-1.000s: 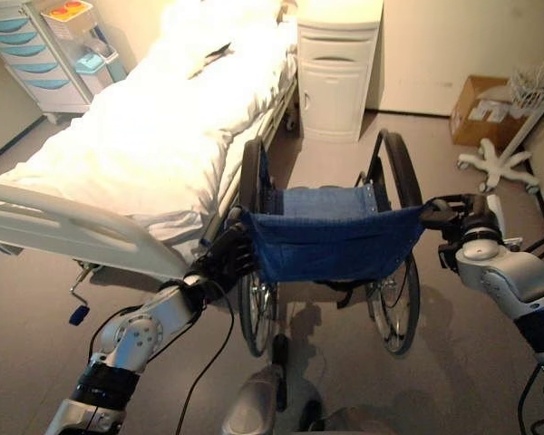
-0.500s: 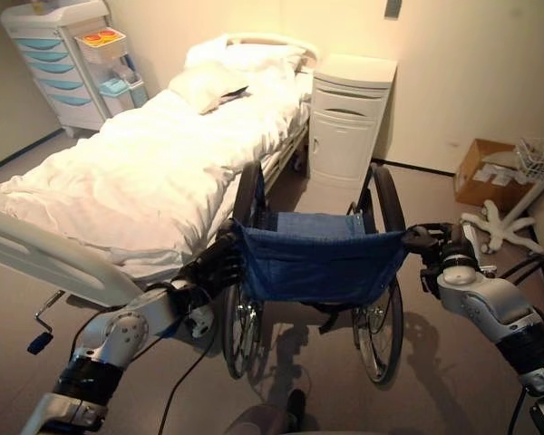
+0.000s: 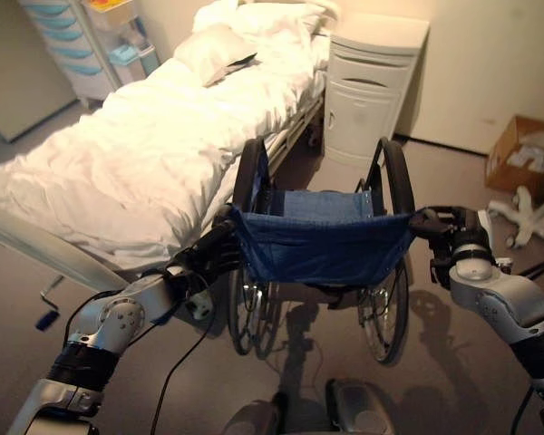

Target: Push the wheelchair next to the bed

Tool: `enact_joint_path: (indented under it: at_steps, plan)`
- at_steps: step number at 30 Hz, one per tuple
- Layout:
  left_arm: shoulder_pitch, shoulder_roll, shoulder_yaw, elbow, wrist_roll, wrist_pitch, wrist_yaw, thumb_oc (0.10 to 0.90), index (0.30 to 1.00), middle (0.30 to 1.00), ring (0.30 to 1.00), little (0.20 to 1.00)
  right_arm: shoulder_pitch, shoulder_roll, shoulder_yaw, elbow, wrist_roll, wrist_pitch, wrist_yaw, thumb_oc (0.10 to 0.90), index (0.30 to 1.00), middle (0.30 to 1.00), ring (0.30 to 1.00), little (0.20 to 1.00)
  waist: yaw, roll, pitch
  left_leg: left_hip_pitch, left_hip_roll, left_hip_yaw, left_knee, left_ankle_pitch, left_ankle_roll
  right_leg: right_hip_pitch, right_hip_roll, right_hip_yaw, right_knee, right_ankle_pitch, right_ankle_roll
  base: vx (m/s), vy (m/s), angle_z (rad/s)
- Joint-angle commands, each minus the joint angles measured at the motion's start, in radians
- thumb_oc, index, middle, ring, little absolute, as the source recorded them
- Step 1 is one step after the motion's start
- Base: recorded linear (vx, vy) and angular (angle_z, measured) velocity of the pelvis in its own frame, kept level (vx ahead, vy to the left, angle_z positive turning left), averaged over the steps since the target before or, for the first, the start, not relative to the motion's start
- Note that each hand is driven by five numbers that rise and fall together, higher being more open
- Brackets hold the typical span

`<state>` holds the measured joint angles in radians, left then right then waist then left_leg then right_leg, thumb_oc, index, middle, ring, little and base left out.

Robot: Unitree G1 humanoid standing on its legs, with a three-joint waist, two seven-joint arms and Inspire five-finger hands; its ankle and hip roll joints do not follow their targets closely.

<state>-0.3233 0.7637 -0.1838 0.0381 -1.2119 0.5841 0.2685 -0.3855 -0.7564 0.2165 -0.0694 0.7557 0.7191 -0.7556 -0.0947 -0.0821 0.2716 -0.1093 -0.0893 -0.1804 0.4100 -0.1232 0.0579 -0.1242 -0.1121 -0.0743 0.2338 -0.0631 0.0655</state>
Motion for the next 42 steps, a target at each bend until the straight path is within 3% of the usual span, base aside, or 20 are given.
enact_joint_path:
  at_steps: [1, 3, 5, 6, 9, 12, 22, 30, 31, 32, 33, 34, 35, 42]
  plan:
    - [-0.107, -0.097, 0.04, -0.072, -0.033, -0.147, 0.038, 0.4, 0.3, 0.3, 0.3, 0.3, -0.262, 0.136, 0.137, -0.168, 0.186, -0.175, 0.238, 0.4, 0.3, 0.3, 0.3, 0.3, 0.122, 0.029, -0.105, 0.092, 0.047, 0.107, 0.112, 0.17, -0.095, 0.068, 0.04, -0.036, -0.202, 0.178, 0.003, 0.09, -0.088, 0.35]
    - [-0.104, -0.099, 0.042, -0.086, -0.049, -0.142, 0.045, 0.4, 0.3, 0.3, 0.3, 0.3, -0.257, 0.131, 0.137, -0.179, 0.177, -0.172, 0.232, 0.4, 0.3, 0.3, 0.3, 0.3, 0.121, 0.032, -0.099, 0.073, 0.086, 0.158, 0.038, 0.166, -0.103, 0.112, 0.041, -0.065, -0.218, 0.169, -0.004, 0.13, -0.022, 0.52]
    - [-0.086, -0.095, 0.042, -0.096, -0.063, -0.157, 0.032, 0.4, 0.3, 0.3, 0.3, 0.3, -0.251, 0.129, 0.139, -0.188, 0.159, -0.171, 0.228, 0.4, 0.3, 0.3, 0.3, 0.3, 0.124, 0.05, -0.099, 0.099, 0.089, 0.178, -0.167, 0.173, -0.104, 0.139, 0.053, -0.072, -0.226, 0.166, 0.005, 0.12, 0.104, 0.59]
    - [-0.079, -0.094, 0.041, -0.101, -0.072, -0.162, 0.032, 0.4, 0.3, 0.3, 0.3, 0.3, -0.247, 0.13, 0.139, -0.195, 0.157, -0.166, 0.221, 0.4, 0.3, 0.3, 0.3, 0.3, 0.129, 0.055, -0.096, 0.091, 0.09, 0.18, -0.179, 0.201, -0.11, 0.152, 0.054, -0.072, -0.231, 0.163, 0.002, 0.09, 0.113, -0.17]
    - [-0.077, -0.113, 0.041, -0.099, -0.053, -0.164, 0.023, 0.4, 0.3, 0.3, 0.3, 0.3, -0.266, 0.137, 0.148, -0.181, 0.164, -0.168, 0.205, 0.4, 0.3, 0.3, 0.3, 0.3, 0.133, 0.053, -0.109, 0.117, 0.078, 0.177, -0.271, 0.153, -0.09, 0.164, 0.047, -0.07, -0.254, 0.158, 0.004, 0.03, 0.073, -0.33]
    - [-0.085, -0.128, 0.033, -0.105, -0.047, -0.154, 0.028, 0.4, 0.3, 0.3, 0.3, 0.3, -0.248, 0.145, 0.148, -0.175, 0.155, -0.172, 0.197, 0.4, 0.3, 0.3, 0.3, 0.3, 0.126, 0.061, -0.127, 0.161, 0.08, 0.19, -0.355, 0.159, -0.094, 0.175, 0.045, -0.082, -0.29, 0.168, 0.011, 0.03, 0.064, 0.06]
    - [-0.083, -0.143, 0.043, -0.098, -0.023, -0.135, 0.026, 0.4, 0.3, 0.3, 0.3, 0.3, -0.167, 0.185, 0.117, -0.15, 0.085, -0.192, 0.216, 0.4, 0.3, 0.3, 0.3, 0.3, 0.107, 0.073, -0.153, 0.254, 0.07, 0.218, -0.454, 0.14, -0.073, 0.171, 0.031, -0.073, -0.311, 0.193, 0.044, 0.02, 0.04, 0.01]
    - [-0.092, -0.127, 0.048, -0.101, -0.007, -0.131, 0.038, 0.4, 0.3, 0.3, 0.3, 0.3, -0.141, 0.183, 0.089, -0.147, 0.091, -0.194, 0.189, 0.4, 0.3, 0.3, 0.3, 0.3, 0.101, 0.073, -0.156, 0.279, 0.065, 0.225, -0.466, 0.124, -0.061, 0.169, 0.02, -0.072, -0.3, 0.193, 0.057, 0.0, 0.005, 0.0]
    - [-0.092, -0.125, 0.05, -0.102, -0.007, -0.131, 0.039, 0.4, 0.3, 0.3, 0.3, 0.3, -0.14, 0.181, 0.087, -0.148, 0.092, -0.193, 0.189, 0.425, 0.338, 0.338, 0.338, 0.338, 0.101, 0.073, -0.156, 0.28, 0.065, 0.226, -0.467, 0.123, -0.06, 0.17, 0.019, -0.072, -0.3, 0.193, 0.058, 0.0, 0.0, 0.0]
    - [-0.096, -0.119, 0.055, -0.104, -0.004, -0.133, 0.044, 0.4, 0.3, 0.3, 0.3, 0.3, -0.139, 0.177, 0.083, -0.147, 0.09, -0.194, 0.186, 0.579, 0.568, 0.568, 0.568, 0.568, 0.1, 0.073, -0.156, 0.285, 0.065, 0.227, -0.471, 0.121, -0.059, 0.171, 0.019, -0.072, -0.3, 0.192, 0.059, 0.0, 0.0, 0.0]
    - [-0.097, -0.118, 0.056, -0.105, -0.002, -0.134, 0.045, 0.428, 0.342, 0.342, 0.342, 0.342, -0.139, 0.176, 0.082, -0.147, 0.09, -0.194, 0.183, 0.61, 0.615, 0.615, 0.615, 0.615, 0.1, 0.073, -0.156, 0.285, 0.065, 0.227, -0.472, 0.121, -0.059, 0.172, 0.019, -0.072, -0.3, 0.192, 0.06, 0.0, 0.0, 0.0]
    - [-0.1, -0.107, 0.061, -0.11, 0.003, -0.133, 0.055, 0.695, 0.742, 0.742, 0.742, 0.742, -0.137, 0.173, 0.079, -0.147, 0.086, -0.196, 0.172, 0.8, 0.9, 0.9, 0.9, 0.9, 0.101, 0.074, -0.157, 0.288, 0.065, 0.229, -0.472, 0.118, -0.058, 0.172, 0.017, -0.073, -0.298, 0.191, 0.061, 0.0, 0.0, 0.0]
    - [-0.104, -0.099, 0.064, -0.113, 0.017, -0.133, 0.062, 0.8, 0.9, 0.9, 0.9, 0.9, -0.138, 0.171, 0.075, -0.145, 0.082, -0.199, 0.161, 0.8, 0.9, 0.9, 0.9, 0.9, 0.1, 0.074, -0.156, 0.289, 0.064, 0.23, -0.471, 0.116, -0.057, 0.171, 0.015, -0.073, -0.296, 0.19, 0.063, 0.0, 0.0, 0.0]
    - [-0.104, -0.022, 0.119, -0.154, 0.074, -0.118, 0.081, 0.8, 0.9, 0.9, 0.9, 0.9, -0.128, 0.115, 0.016, -0.169, 0.064, -0.178, 0.132, 0.8, 0.9, 0.9, 0.9, 0.9, 0.105, 0.07, -0.171, 0.281, 0.063, 0.229, -0.479, 0.13, -0.061, 0.18, 0.014, -0.069, -0.307, 0.199, 0.065, -0.02, 0.002, 0.01]
